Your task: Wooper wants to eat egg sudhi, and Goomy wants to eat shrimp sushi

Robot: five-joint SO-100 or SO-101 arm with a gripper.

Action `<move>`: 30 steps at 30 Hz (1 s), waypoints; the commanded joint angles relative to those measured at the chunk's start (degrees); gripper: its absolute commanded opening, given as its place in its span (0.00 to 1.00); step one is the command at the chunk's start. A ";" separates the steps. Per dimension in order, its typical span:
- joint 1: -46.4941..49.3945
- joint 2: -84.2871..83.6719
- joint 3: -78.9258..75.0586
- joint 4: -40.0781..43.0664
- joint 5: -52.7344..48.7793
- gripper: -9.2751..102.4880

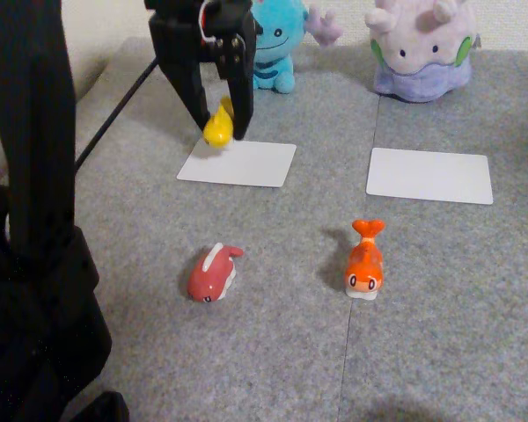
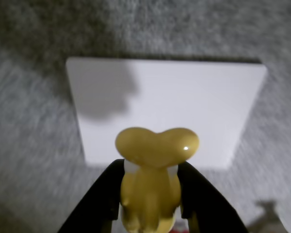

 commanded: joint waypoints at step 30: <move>0.35 11.34 -1.05 6.86 -1.49 0.50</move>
